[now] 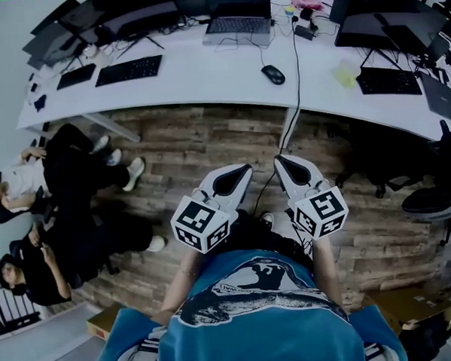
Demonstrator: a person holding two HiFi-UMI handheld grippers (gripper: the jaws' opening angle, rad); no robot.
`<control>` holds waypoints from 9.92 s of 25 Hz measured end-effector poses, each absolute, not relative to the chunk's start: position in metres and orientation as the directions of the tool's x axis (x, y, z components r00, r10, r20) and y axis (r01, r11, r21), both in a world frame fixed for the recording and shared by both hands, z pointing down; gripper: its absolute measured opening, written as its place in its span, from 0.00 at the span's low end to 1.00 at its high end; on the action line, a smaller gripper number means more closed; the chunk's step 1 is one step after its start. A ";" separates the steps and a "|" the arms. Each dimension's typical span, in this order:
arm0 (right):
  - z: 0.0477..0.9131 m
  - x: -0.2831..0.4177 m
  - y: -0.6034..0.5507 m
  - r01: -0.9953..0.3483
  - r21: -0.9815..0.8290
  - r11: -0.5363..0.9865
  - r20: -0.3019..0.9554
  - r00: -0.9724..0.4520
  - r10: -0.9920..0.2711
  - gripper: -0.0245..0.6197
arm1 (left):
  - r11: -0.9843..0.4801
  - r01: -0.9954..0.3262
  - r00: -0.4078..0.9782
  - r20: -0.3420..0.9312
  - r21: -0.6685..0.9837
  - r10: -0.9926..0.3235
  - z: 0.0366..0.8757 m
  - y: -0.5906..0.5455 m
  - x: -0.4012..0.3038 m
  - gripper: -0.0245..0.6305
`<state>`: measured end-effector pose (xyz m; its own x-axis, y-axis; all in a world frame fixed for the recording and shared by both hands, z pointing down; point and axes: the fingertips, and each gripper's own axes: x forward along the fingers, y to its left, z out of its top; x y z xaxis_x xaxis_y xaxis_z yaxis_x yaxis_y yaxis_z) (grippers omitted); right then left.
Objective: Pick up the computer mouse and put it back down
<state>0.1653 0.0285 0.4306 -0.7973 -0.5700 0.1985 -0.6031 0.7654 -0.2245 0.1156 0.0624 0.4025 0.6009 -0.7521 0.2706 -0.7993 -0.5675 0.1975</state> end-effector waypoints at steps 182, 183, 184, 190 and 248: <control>0.506 -0.043 -0.286 -0.530 -0.229 0.816 0.394 -0.817 -0.420 0.43 | -0.395 -0.868 0.493 0.432 0.300 -0.755 0.478 -0.214 -0.107 0.06; 0.501 -0.036 -0.284 -0.547 -0.238 0.803 0.386 -0.812 -0.438 0.43 | -0.416 -0.858 0.511 0.428 0.299 -0.745 0.476 -0.216 -0.102 0.06; 0.496 -0.028 -0.283 -0.563 -0.249 0.788 0.378 -0.806 -0.456 0.42 | -0.437 -0.848 0.529 0.424 0.299 -0.736 0.475 -0.217 -0.097 0.06; 0.479 0.007 -0.269 -0.629 -0.257 0.733 0.362 -0.766 -0.531 0.38 | -0.544 -0.787 0.617 0.398 0.292 -0.679 0.472 -0.222 -0.066 0.06; 0.465 0.163 -0.050 -0.565 -0.220 0.795 0.251 -0.820 -0.514 0.04 | -0.542 -0.811 0.582 0.383 0.218 -0.717 0.458 -0.012 0.114 0.06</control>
<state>0.1631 -0.0499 0.4651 -0.8203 -0.5138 0.2511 -0.5653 0.7952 -0.2195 0.1139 -0.0119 0.4582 0.5824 -0.7169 0.3832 -0.8113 -0.5425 0.2181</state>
